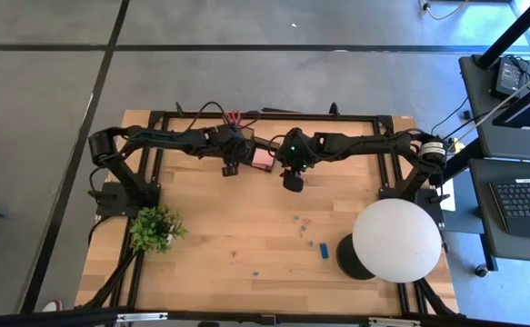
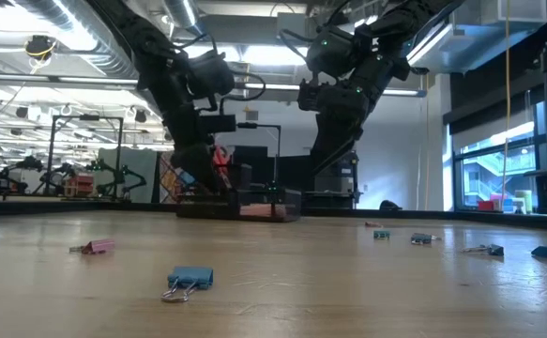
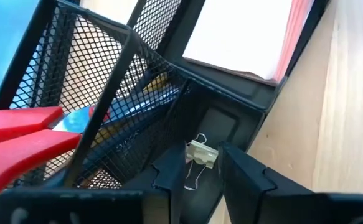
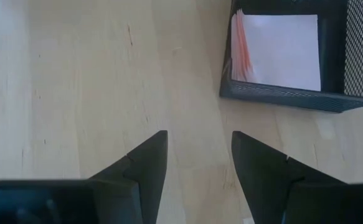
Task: Pick and place office supplies into organizer
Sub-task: Put the yellow binder clip into the black desk organizer, then put the pink binder clip into the black desk organizer
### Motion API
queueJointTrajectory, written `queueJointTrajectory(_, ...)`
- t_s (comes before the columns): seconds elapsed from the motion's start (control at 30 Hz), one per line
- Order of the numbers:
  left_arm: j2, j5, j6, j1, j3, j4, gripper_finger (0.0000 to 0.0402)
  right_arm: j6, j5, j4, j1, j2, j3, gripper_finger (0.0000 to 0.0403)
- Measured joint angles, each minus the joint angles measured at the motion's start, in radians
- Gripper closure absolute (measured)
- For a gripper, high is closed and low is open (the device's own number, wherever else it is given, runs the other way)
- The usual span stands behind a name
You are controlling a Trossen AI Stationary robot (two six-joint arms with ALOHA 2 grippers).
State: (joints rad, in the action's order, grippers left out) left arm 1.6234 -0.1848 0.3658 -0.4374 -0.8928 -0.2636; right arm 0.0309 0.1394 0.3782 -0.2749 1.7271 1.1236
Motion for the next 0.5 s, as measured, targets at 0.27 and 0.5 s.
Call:
queueJointTrajectory(0.27,0.0,-0.005,-0.042,0.0,0.0,0.0,0.0295,0.0,0.0,0.0,0.0,0.0,0.0,0.0221)
queueJointTrajectory(0.5,-0.063,0.024,0.005,0.018,0.0,-0.004,0.0292,0.001,0.0,0.01,0.0,0.0,0.0,0.0221)
